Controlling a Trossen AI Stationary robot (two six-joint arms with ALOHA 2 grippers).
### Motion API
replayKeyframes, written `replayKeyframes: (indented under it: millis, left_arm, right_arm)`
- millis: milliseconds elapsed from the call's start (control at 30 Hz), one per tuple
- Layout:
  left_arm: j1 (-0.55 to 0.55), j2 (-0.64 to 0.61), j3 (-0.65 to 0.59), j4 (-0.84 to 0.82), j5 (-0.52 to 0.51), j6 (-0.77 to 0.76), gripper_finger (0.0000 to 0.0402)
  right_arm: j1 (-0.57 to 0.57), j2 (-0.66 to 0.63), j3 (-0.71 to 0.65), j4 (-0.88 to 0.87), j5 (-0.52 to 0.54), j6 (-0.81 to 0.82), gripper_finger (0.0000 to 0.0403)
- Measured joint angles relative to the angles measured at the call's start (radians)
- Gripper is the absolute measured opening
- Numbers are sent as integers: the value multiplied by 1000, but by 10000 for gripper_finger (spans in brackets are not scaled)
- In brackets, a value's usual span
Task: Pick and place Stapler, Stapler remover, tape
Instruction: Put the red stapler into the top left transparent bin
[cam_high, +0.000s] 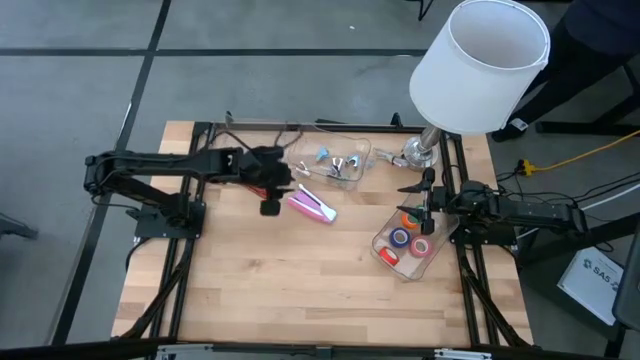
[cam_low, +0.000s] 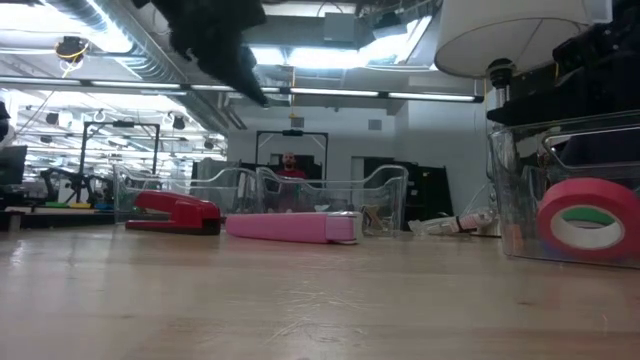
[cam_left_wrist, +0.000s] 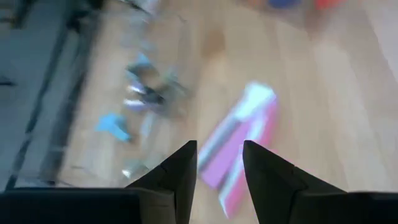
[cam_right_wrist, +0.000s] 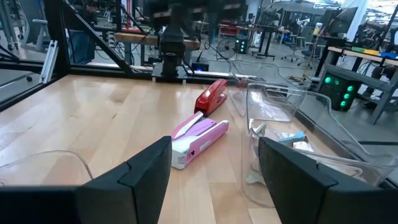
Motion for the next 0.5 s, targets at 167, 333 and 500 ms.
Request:
replayKeyframes:
  millis: [167,333,500]
  left_arm:
    - [-20,33,0,-140,-53,26,133]
    - [-35,82,52,-289,-45,-54,161]
    - [-64,161,106,-432,-120,-55,199]
  right_arm:
    - [0,0,0,0,0,1,239]
    - [0,0,0,0,0,1,239]
    - [0,0,0,0,0,1,239]
